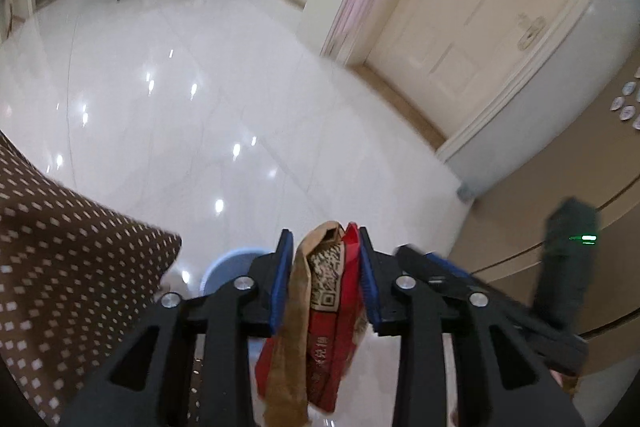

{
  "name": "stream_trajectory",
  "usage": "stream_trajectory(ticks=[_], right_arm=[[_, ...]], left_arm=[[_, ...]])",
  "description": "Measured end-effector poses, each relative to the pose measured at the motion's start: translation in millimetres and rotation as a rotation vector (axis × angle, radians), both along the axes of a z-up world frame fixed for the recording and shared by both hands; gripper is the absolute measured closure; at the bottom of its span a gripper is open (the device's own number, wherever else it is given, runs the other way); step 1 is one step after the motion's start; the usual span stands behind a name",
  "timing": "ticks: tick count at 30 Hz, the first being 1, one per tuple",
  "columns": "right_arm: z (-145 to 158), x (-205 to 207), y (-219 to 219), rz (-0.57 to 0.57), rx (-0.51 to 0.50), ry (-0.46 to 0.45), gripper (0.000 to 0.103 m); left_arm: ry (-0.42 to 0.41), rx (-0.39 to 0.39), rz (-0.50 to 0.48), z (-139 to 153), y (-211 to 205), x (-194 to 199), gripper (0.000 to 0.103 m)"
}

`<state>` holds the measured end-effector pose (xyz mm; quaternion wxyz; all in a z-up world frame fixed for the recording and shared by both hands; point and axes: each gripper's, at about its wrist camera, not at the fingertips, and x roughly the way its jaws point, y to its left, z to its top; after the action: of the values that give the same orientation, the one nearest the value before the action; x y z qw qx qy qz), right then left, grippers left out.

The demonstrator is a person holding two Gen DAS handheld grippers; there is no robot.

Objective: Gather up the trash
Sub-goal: 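Open both tools over the blue bucket to drop the wrapper and newspaper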

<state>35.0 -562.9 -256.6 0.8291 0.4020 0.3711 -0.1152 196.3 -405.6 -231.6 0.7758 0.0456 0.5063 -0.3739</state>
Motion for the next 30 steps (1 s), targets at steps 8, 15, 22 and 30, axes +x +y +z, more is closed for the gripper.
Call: stream_trajectory(ticks=[8, 15, 22, 30], right_arm=[[4, -5, 0, -0.031, -0.003, -0.011, 0.006], [28, -9, 16, -0.053, -0.072, -0.026, 0.006], [93, -24, 49, -0.082, -0.256, -0.122, 0.006], [148, -28, 113, 0.022, -0.347, -0.229, 0.006]], left_arm=[[-0.01, 0.096, 0.086, -10, 12, 16, 0.013], [-0.15, 0.07, 0.073, 32, 28, -13, 0.01], [-0.305, -0.019, 0.087, 91, 64, -51, 0.009], [-0.446, -0.079, 0.169, 140, 130, -80, 0.009]])
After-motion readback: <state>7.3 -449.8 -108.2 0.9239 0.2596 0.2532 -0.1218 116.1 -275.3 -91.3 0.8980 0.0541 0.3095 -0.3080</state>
